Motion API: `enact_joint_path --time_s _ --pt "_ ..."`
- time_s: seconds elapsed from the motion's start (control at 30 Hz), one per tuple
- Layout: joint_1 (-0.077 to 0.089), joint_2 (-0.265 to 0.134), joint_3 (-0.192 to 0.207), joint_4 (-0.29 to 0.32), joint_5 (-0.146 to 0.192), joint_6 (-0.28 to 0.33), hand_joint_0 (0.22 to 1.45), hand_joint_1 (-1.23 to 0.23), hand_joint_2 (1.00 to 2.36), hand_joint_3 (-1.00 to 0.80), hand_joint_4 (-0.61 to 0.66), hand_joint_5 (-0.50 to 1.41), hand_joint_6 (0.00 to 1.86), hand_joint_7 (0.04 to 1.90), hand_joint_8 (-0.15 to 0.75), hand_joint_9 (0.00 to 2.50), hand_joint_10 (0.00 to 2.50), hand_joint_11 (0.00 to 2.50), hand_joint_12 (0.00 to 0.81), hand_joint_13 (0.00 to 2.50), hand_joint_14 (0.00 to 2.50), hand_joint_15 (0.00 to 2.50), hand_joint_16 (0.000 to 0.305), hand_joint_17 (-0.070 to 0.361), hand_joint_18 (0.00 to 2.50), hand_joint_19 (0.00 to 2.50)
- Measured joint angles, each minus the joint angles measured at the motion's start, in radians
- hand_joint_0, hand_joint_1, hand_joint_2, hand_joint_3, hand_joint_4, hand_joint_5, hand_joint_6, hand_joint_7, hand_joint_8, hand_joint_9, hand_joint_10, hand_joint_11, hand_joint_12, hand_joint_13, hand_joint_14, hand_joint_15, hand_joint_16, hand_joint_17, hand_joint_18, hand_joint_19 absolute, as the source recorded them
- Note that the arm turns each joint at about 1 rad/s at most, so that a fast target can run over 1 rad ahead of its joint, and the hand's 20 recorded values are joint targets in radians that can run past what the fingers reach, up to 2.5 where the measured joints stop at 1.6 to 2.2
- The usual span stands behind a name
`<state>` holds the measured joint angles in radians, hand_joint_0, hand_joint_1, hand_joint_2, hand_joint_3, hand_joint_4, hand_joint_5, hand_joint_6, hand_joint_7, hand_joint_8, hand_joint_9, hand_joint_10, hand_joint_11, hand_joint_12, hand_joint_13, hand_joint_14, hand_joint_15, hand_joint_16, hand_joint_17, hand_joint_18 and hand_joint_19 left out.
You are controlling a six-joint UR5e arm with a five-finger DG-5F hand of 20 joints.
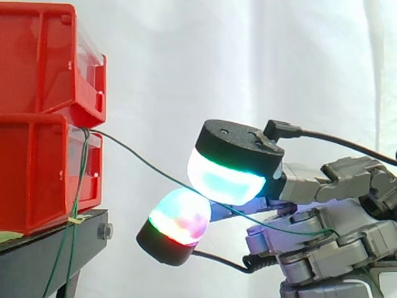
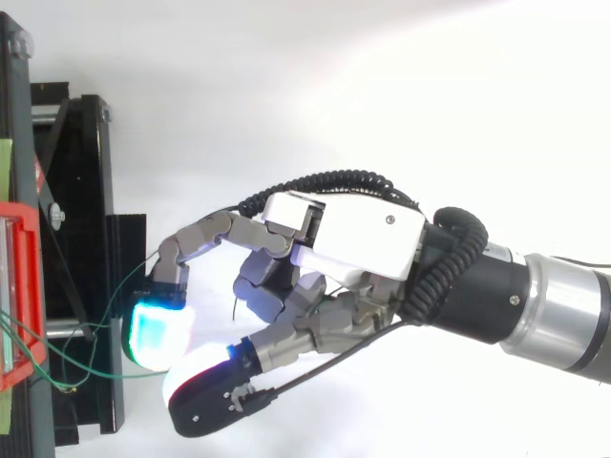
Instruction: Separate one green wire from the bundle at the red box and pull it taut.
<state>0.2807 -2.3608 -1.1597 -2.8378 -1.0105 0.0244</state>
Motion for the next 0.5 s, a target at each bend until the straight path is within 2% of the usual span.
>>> enact_joint_path --time_s 0.2,0.5 --pt "0.004 0.0 0.006 0.001 0.0 -0.054 0.61 -0.64 1.0 -0.5 0.05 -0.18 0.82 1.02 0.227 1.42 2.5 1.84 0.255 1.92 2.5 0.39 0.034 0.076 2.21 1.57" --pt "0.02 0.0 0.008 0.005 -0.004 -0.193 0.61 -0.64 1.0 -0.5 0.06 -0.17 0.82 1.06 0.228 1.47 2.5 1.86 0.256 1.95 2.5 0.38 0.034 0.075 2.25 1.57"
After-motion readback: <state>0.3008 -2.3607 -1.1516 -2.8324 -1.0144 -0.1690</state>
